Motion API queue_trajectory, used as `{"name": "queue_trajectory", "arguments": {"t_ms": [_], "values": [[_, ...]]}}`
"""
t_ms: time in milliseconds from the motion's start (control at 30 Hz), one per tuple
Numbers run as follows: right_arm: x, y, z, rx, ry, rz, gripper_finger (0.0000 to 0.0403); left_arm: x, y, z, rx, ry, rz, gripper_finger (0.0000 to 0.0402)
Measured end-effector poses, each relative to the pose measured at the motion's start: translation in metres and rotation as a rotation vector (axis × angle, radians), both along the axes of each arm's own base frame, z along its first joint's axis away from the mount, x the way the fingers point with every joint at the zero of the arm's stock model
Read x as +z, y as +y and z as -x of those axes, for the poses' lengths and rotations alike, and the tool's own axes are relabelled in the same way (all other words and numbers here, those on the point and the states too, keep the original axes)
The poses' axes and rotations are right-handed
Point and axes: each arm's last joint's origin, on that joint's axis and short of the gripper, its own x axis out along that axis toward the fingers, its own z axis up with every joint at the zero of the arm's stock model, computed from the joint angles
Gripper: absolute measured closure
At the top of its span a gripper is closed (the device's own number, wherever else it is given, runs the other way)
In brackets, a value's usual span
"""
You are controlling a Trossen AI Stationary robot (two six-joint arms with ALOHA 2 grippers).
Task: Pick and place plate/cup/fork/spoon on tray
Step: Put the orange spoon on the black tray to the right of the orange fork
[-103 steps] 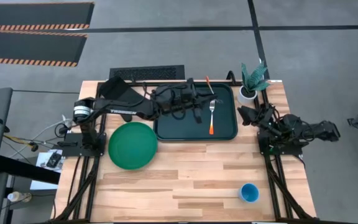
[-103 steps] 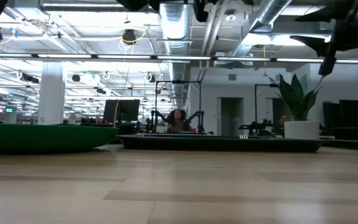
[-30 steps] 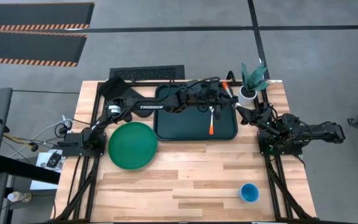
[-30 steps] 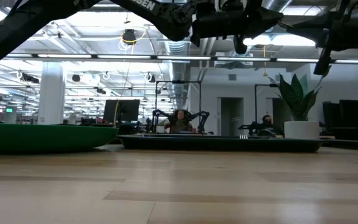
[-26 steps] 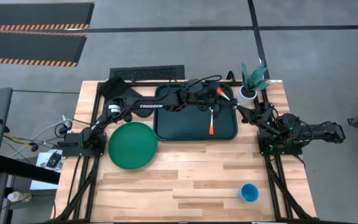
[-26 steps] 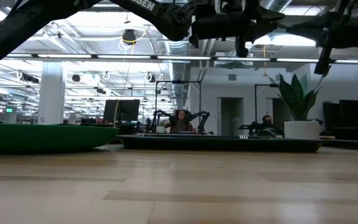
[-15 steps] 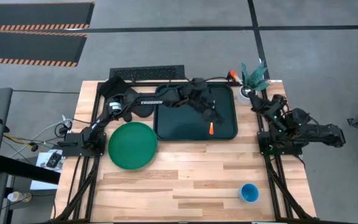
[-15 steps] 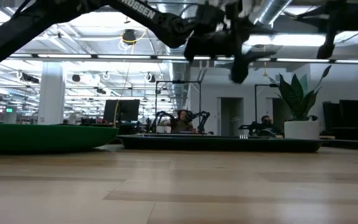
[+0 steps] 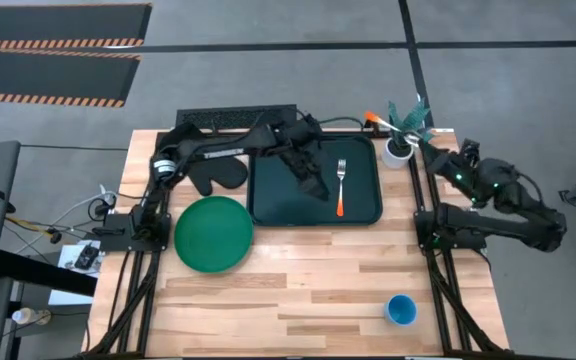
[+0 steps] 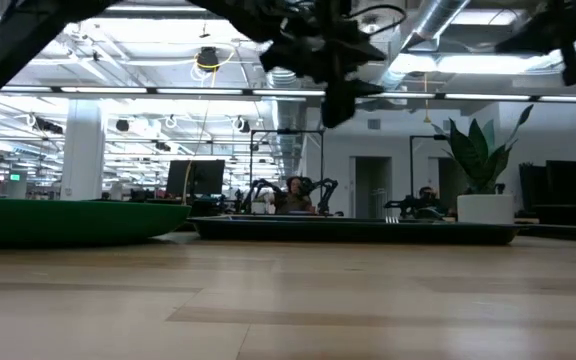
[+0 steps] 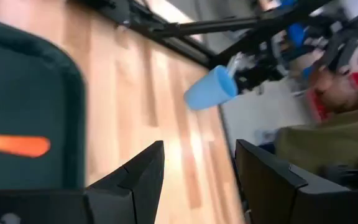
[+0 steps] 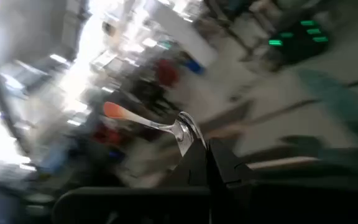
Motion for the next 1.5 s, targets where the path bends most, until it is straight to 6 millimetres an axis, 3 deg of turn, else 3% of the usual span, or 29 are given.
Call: {"name": "queue_trajectory", "arguments": {"t_ms": [133, 267, 600, 867, 967, 1200, 1500], "values": [[0.01, 0.002, 0.011, -0.029, 0.2, -0.058, 0.0402, 0.024, 0.0, 0.023, 0.048, 0.043, -0.114, 0.0218], [0.019, 0.001, 0.005, 0.042, 0.422, -0.107, 0.0402, 0.046, -0.004, 0.041, 0.087, 0.055, -0.209, 0.0218], [0.047, -0.014, -0.057, 0.37, 0.964, -0.091, 0.0402, 0.09, -0.013, 0.068, 0.125, -0.021, -0.267, 0.0219], [0.06, -0.06, -0.094, 0.613, 1.194, -0.122, 0.0402, 0.094, -0.014, 0.072, 0.123, -0.026, -0.265, 0.0219], [0.049, -0.086, -0.101, 0.724, 1.278, -0.199, 0.0402, 0.094, -0.015, 0.073, 0.115, -0.018, -0.269, 0.0219], [-0.002, -0.142, -0.12, 0.961, 1.477, -0.334, 0.0402, 0.092, -0.015, 0.074, 0.107, -0.004, -0.271, 0.0219], [-0.054, -0.173, -0.155, 1.242, 1.517, -0.242, 0.0402, 0.092, -0.014, 0.074, 0.105, -0.003, -0.285, 0.0219]]}}
